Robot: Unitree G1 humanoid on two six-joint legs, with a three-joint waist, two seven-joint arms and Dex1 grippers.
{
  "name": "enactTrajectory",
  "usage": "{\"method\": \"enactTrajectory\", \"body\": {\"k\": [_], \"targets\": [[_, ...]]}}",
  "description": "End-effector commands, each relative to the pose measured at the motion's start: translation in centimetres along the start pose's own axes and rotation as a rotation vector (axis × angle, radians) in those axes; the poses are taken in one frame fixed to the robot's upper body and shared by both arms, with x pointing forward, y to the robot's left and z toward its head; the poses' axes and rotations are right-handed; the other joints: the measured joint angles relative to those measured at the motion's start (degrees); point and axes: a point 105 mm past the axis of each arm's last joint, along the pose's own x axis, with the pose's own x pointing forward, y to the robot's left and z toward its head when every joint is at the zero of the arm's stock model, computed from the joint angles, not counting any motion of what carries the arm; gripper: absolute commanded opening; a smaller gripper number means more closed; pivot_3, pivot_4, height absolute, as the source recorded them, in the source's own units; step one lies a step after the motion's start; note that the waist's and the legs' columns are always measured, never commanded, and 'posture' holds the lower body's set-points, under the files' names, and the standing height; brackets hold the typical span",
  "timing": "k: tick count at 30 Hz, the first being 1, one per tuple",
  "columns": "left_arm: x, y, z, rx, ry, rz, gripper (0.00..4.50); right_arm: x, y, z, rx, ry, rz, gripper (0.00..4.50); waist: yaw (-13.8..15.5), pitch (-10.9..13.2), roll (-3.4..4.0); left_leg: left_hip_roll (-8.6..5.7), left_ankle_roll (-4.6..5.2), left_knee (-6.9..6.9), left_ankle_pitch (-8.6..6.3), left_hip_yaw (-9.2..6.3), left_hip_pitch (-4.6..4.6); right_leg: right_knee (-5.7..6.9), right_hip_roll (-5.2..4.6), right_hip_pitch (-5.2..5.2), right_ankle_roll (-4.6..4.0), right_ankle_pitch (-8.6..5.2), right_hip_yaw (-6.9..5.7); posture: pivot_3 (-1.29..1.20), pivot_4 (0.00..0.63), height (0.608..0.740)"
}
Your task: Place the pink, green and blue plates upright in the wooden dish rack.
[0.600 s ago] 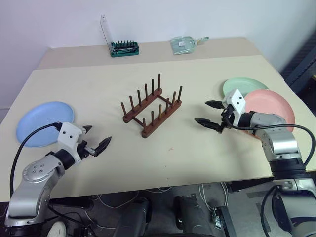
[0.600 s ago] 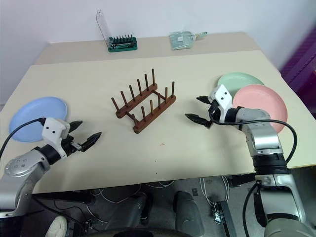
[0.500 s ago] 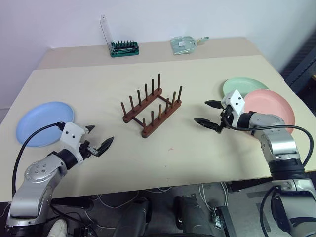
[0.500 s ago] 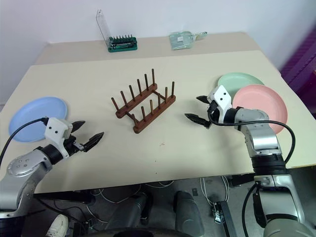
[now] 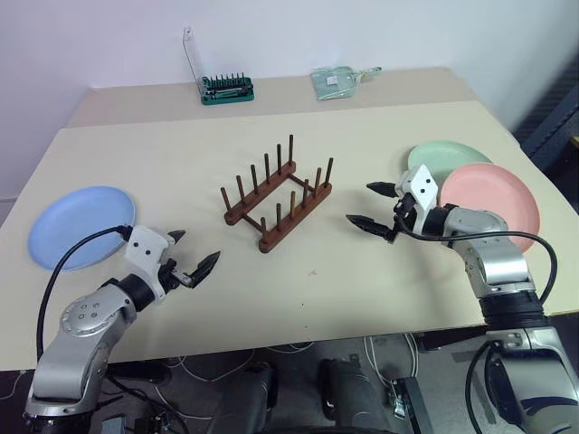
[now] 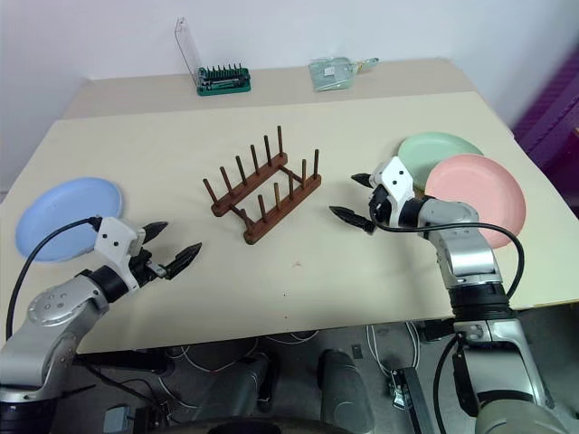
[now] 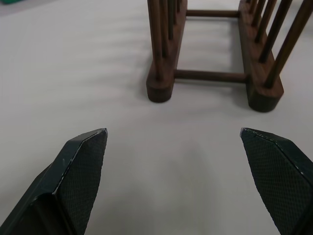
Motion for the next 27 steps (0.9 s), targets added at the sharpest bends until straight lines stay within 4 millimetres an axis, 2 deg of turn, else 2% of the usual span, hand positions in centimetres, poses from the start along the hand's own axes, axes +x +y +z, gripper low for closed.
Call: {"method": "enactTrajectory", "body": {"k": [1, 3, 6, 10, 14, 19, 22, 27], "targets": [[-0.4, 0.3, 1.2, 0.039, -0.029, 0.010, 4.47, 0.5, 0.5, 0.9, 0.008, -0.045, 0.015, 4.50, -0.01, 0.00, 0.00, 0.00, 0.00, 0.00, 0.00, 0.00, 0.00, 0.00, 0.00, 0.00, 0.00, 0.00, 0.00, 0.00, 0.150, 0.740], [-0.6, 0.3, 0.7, 0.030, -0.019, 0.020, 4.47, 0.9, 0.9, 0.1, 0.042, -0.029, 0.018, 4.50, -0.02, 0.00, 0.00, 0.00, 0.00, 0.00, 0.00, 0.00, 0.00, 0.00, 0.00, 0.00, 0.00, 0.00, 0.00, 0.00, 0.150, 0.740], [-0.2, -0.4, 1.4, -0.002, -0.050, 0.001, 4.47, 1.5, 0.9, 0.9, 0.047, -0.055, 0.014, 4.50, -0.02, 0.00, 0.00, 0.00, 0.00, -0.01, 0.00, 0.00, 0.00, 0.00, 0.00, -0.01, 0.01, 0.00, 0.00, 0.00, 0.150, 0.740], [0.6, -1.2, 0.9, 0.027, -0.018, -0.032, 4.47, 1.5, 1.2, 0.5, 0.004, -0.046, 0.007, 4.50, 0.22, 0.00, 0.00, -0.01, 0.00, 0.02, 0.00, 0.00, 0.00, 0.01, 0.00, 0.01, 0.01, 0.00, -0.01, 0.00, 0.150, 0.740], [1.3, -1.1, 1.7, 0.024, -0.045, -0.031, 4.47, 1.9, 1.3, 0.3, 0.013, -0.051, 0.003, 4.50, 0.15, 0.00, 0.00, -0.01, 0.00, 0.02, 0.00, 0.00, 0.01, 0.01, 0.01, 0.01, 0.01, 0.01, -0.01, 0.00, 0.150, 0.740], [2.5, -2.4, 1.3, 0.015, -0.018, -0.117, 4.47, 2.2, 1.3, 0.5, 0.003, -0.063, -0.002, 4.50, 0.00, 0.00, 0.00, -0.01, 0.00, 0.01, 0.00, 0.00, 0.01, 0.01, 0.01, 0.01, 0.02, 0.01, -0.01, 0.00, 0.150, 0.740], [4.7, -5.0, 0.5, 0.087, 0.015, -0.204, 4.47, 2.1, 1.3, 0.6, -0.003, -0.069, -0.014, 4.50, 0.32, 0.00, 0.00, -0.02, 0.00, 0.01, 0.01, 0.00, 0.01, 0.02, 0.01, 0.01, 0.03, 0.02, -0.02, 0.00, 0.150, 0.740], [7.1, -7.1, -0.8, 0.055, 0.041, -0.228, 4.47, 1.5, 1.3, 0.6, -0.009, -0.072, -0.045, 4.50, 0.72, -0.01, 0.00, -0.03, 0.00, 0.03, 0.01, 0.00, 0.03, 0.02, 0.01, 0.02, 0.04, 0.02, 0.00, 0.00, 0.150, 0.740]]}}
